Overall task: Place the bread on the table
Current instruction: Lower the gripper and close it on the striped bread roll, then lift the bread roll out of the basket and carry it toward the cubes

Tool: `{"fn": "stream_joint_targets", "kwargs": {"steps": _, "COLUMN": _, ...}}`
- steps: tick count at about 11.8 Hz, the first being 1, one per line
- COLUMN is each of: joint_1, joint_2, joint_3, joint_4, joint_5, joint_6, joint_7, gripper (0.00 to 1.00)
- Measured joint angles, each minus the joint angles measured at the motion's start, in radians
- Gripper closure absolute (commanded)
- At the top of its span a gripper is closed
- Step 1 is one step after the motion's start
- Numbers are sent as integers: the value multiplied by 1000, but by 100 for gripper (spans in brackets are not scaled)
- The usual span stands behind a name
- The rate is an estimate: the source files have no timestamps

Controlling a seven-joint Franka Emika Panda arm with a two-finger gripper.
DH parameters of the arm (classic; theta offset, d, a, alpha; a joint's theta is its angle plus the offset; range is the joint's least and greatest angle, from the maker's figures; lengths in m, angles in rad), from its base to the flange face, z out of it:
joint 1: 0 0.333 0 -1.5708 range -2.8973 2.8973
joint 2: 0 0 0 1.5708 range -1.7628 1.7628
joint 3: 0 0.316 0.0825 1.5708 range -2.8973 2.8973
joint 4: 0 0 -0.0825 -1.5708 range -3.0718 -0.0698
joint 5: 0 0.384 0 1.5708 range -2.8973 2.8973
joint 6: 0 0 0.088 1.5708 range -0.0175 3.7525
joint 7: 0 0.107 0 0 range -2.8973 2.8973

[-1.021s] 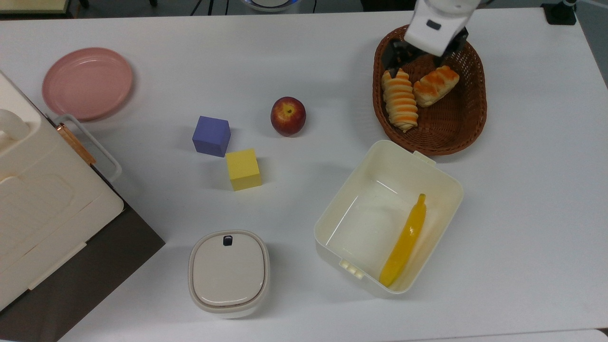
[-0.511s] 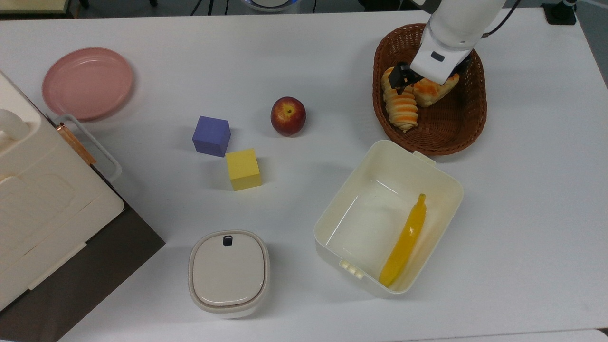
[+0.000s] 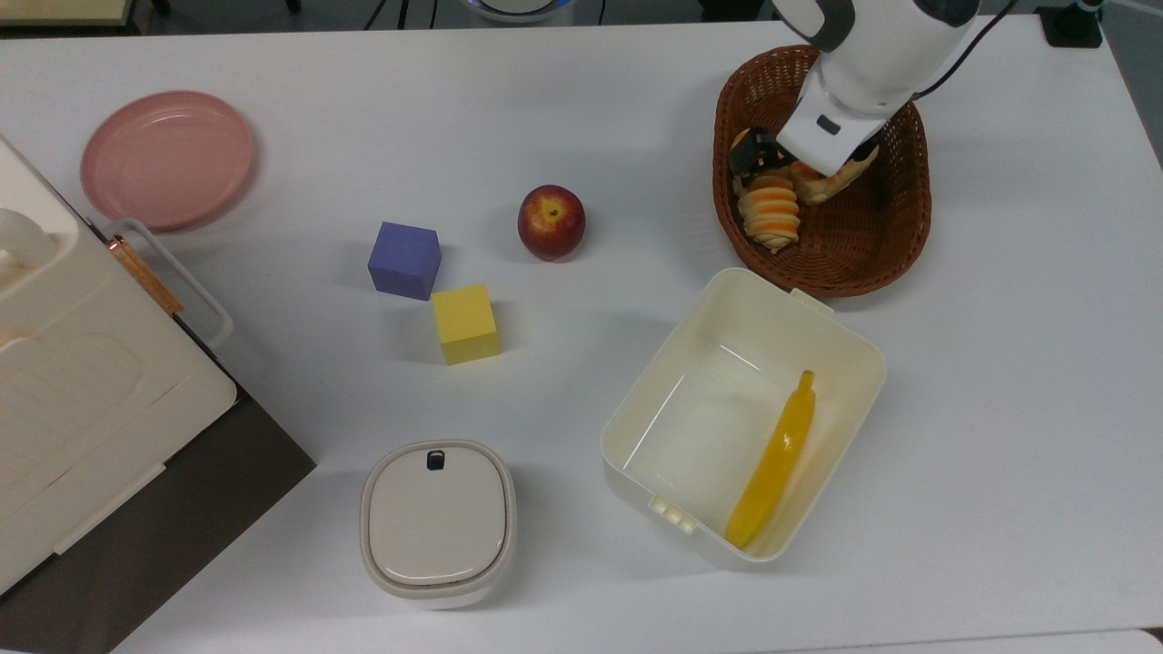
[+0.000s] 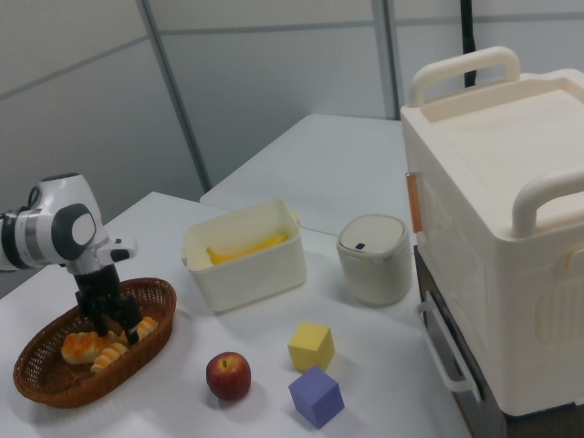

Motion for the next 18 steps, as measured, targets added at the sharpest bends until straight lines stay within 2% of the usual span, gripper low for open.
{"fn": "stream_joint_targets", "kwargs": {"steps": 1, "joint_1": -2, "joint_2": 14, "joint_3": -1, "joint_4": -2, "joint_5": -17, "joint_6": 10, "joint_7": 0, "gripper": 17}}
{"fn": "stream_joint_targets", "kwargs": {"steps": 3, "joint_1": -4, "joint_2": 39, "joint_3": -10, "joint_4": -2, "joint_5": -37, "joint_6": 48, "joint_7": 2, "gripper": 50}}
{"fn": "stream_joint_targets", "kwargs": {"steps": 4, "joint_1": -4, "joint_2": 46, "joint_3": -14, "joint_4": -2, "joint_5": -39, "joint_6": 61, "joint_7": 2, "gripper": 57}}
{"fn": "stream_joint_targets", "kwargs": {"steps": 6, "joint_1": -4, "joint_2": 46, "joint_3": -15, "joint_4": 0, "joint_5": -49, "joint_6": 62, "joint_7": 2, "gripper": 65}}
{"fn": "stream_joint_targets", "kwargs": {"steps": 12, "joint_1": -3, "joint_2": 9, "joint_3": -15, "joint_4": 24, "joint_5": -52, "joint_6": 62, "joint_7": 5, "gripper": 64}}
{"fn": "stream_joint_targets", "kwargs": {"steps": 15, "joint_1": -9, "joint_2": -57, "joint_3": -16, "joint_4": 75, "joint_5": -52, "joint_6": -48, "joint_7": 8, "gripper": 62}}
{"fn": "stream_joint_targets", "kwargs": {"steps": 18, "joint_1": -87, "joint_2": -94, "joint_3": -22, "joint_4": 81, "joint_5": -52, "joint_6": -67, "joint_7": 0, "gripper": 61}}
